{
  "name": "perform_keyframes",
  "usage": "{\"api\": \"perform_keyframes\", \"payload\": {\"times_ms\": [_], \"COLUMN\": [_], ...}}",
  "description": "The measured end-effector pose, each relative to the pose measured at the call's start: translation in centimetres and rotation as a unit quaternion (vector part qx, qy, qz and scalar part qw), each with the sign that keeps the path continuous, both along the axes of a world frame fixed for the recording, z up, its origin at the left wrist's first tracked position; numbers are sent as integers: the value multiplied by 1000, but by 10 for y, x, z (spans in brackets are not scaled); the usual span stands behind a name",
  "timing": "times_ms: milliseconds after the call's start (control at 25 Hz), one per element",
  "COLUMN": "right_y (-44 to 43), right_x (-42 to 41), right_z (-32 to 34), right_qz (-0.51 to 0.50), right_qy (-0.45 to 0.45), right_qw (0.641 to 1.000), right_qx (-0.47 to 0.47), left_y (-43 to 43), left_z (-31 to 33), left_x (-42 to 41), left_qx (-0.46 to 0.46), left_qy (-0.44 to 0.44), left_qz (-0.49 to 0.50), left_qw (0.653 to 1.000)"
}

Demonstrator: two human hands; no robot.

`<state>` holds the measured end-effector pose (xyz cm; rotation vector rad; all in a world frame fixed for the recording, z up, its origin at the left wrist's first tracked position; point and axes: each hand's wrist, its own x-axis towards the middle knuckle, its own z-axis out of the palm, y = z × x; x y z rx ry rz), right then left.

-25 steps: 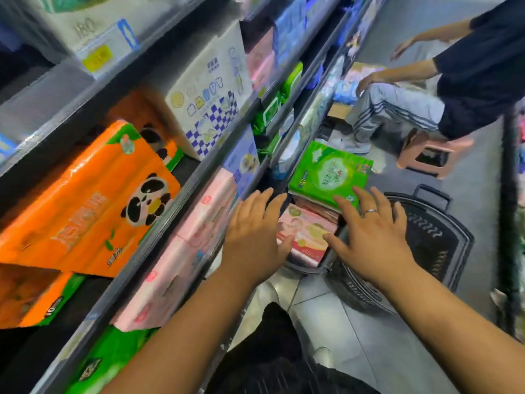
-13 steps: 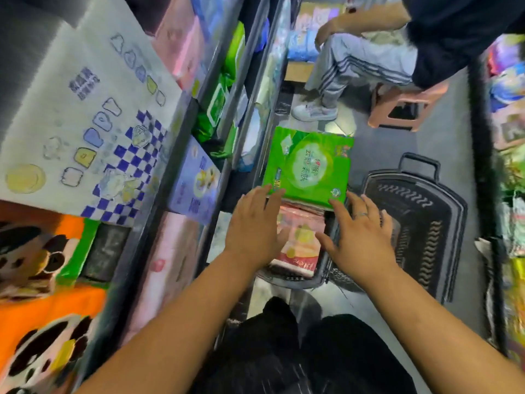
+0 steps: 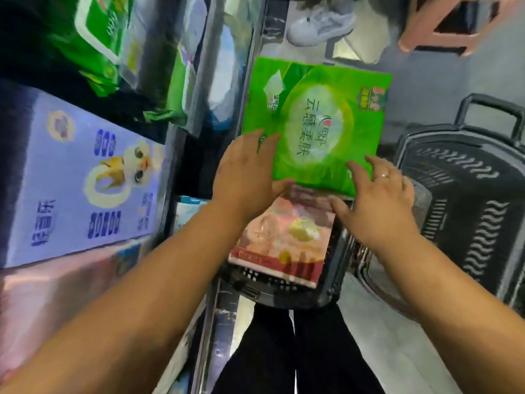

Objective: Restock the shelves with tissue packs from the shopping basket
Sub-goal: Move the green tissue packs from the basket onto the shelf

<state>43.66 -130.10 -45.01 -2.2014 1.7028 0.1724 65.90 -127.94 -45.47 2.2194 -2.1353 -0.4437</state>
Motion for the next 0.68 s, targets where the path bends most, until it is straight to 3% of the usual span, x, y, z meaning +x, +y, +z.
{"api": "perform_keyframes", "payload": {"times_ms": [240, 480, 600, 680], "right_y": [-57, -96, -102, -105], "right_x": [6, -3, -9, -9], "right_z": [-84, -134, -133, -130], "right_qz": [18, 3, -74, -120], "right_qy": [2, 31, -61, -135], "right_qw": [1000, 999, 995, 981], "right_qx": [3, -18, 29, 72], "left_y": [-43, -69, -76, -85], "left_z": [-84, -117, -123, -122], "left_x": [-2, 8, 12, 14], "left_qx": [25, 46, 40, 73], "left_qy": [-25, -41, -39, 22], "left_qz": [15, 65, 128, 196], "left_qw": [999, 996, 990, 978]}}
